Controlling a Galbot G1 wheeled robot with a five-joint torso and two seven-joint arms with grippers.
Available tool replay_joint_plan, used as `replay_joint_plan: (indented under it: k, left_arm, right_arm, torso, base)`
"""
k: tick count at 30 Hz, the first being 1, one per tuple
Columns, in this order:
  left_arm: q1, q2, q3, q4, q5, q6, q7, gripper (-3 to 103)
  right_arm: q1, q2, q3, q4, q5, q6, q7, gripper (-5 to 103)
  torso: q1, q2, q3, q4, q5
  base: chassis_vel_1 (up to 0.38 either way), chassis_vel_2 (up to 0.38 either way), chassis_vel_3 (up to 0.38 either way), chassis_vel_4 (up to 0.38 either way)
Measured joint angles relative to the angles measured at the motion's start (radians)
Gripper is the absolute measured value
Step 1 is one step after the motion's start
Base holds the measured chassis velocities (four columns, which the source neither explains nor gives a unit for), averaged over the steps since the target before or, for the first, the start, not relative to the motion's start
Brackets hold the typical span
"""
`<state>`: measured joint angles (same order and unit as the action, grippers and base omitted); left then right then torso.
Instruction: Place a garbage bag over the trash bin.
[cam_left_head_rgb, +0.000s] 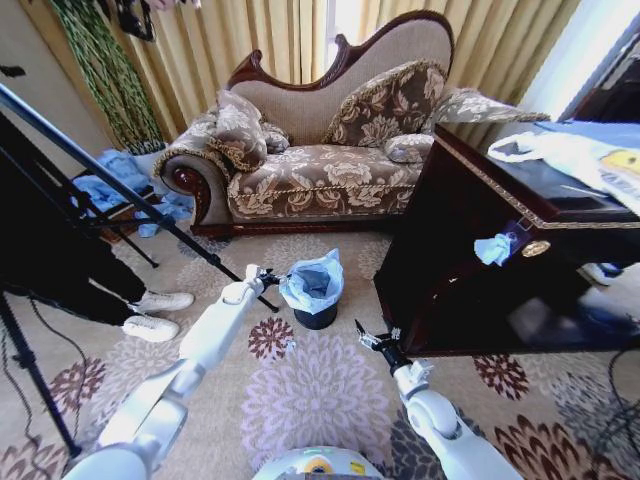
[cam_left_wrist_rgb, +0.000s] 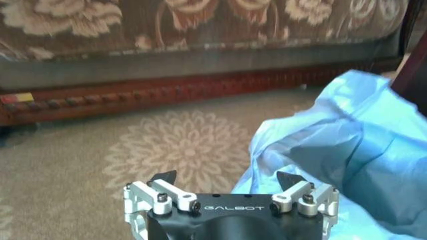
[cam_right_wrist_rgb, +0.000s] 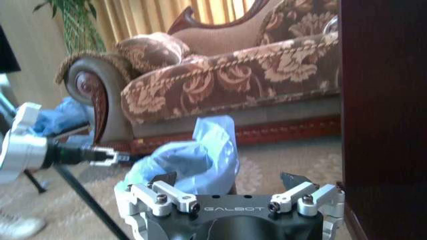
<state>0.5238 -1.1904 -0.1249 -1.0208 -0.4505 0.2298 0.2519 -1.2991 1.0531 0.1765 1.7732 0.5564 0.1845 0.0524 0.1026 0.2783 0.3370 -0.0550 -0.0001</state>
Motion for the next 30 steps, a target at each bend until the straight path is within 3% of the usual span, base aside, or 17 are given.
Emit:
replay_joint_plan:
  k: [6,9,10,11,16,17,19,20,22,24,29,30]
  left_arm:
    - [0.089,0.028,-0.045,-0.174,-0.072,-0.004,-0.069,100]
    - [0.113,0.033,-0.068,-0.255,-0.105,0.022,-0.120,100]
    - [0.136,0.042,-0.081,-0.332,-0.130,0.048,-0.172,100]
    - [0.136,0.042,-0.081,-0.332,-0.130,0.048,-0.172,100]
    - [0.179,0.075,-0.063,-0.550,-0.170,0.184,-0.324,100]
    - [0.179,0.075,-0.063,-0.550,-0.170,0.184,-0.324,100]
    - [0.180,0.087,-0.050,-0.625,-0.185,0.269,-0.359,100]
    - [0.180,0.087,-0.050,-0.625,-0.185,0.269,-0.359,100]
    - [0.188,0.097,-0.042,-0.689,-0.194,0.341,-0.379,100]
    - [0.208,0.107,-0.044,-0.724,-0.192,0.366,-0.384,100]
    - [0.267,0.130,-0.059,-0.783,-0.149,0.360,-0.375,100]
    - [0.304,0.145,-0.069,-0.810,-0.117,0.332,-0.342,100]
  right_arm:
    - [0.035,0.029,-0.007,0.017,0.023,-0.002,0.042,100]
    - [0.070,0.043,-0.023,0.007,0.044,-0.011,0.059,100]
    - [0.111,0.056,-0.046,-0.012,0.060,-0.014,0.077,100]
    - [0.111,0.056,-0.046,-0.012,0.060,-0.014,0.077,100]
    - [0.232,0.117,-0.081,-0.099,0.085,-0.016,0.112,100]
    - [0.232,0.117,-0.081,-0.099,0.085,-0.016,0.112,100]
    - [0.288,0.147,-0.085,-0.148,0.107,-0.021,0.117,100]
    - [0.288,0.147,-0.085,-0.148,0.107,-0.021,0.117,100]
    - [0.354,0.178,-0.106,-0.218,0.123,-0.029,0.118,100]
    - [0.411,0.210,-0.128,-0.278,0.131,-0.033,0.118,100]
    - [0.525,0.286,-0.157,-0.405,0.163,-0.063,0.118,96]
    - [0.562,0.312,-0.162,-0.444,0.185,-0.086,0.118,90]
  torso:
    - [0.000,0.000,0.000,0.0000,-0.0001]
    - [0.000,0.000,0.000,-0.0002,-0.0001]
    - [0.000,0.000,0.000,-0.0003,-0.0002]
    - [0.000,0.000,0.000,-0.0003,-0.0002]
    - [0.000,0.000,0.000,0.0003,-0.0001]
    - [0.000,0.000,0.000,0.0003,-0.0001]
    - [0.000,0.000,0.000,-0.0004,0.0000]
    - [0.000,0.000,0.000,-0.0004,0.0000]
    - [0.000,0.000,0.000,-0.0011,-0.0001]
    - [0.000,0.000,0.000,-0.0003,0.0001]
    - [0.000,0.000,0.000,0.0004,-0.0002]
    - [0.000,0.000,0.000,0.0004,-0.0003]
  base:
    - [0.000,0.000,0.000,0.000]
    - [0.000,0.000,0.000,0.000]
    - [0.000,0.000,0.000,0.000]
    - [0.000,0.000,0.000,0.000]
    - [0.000,0.000,0.000,0.000]
    - [0.000,0.000,0.000,0.000]
    - [0.000,0.000,0.000,0.000]
    - [0.000,0.000,0.000,0.000]
    - [0.000,0.000,0.000,0.000]
    - [0.000,0.000,0.000,0.000]
    - [0.000,0.000,0.000,0.000]
    - [0.000,0.000,0.000,0.000]
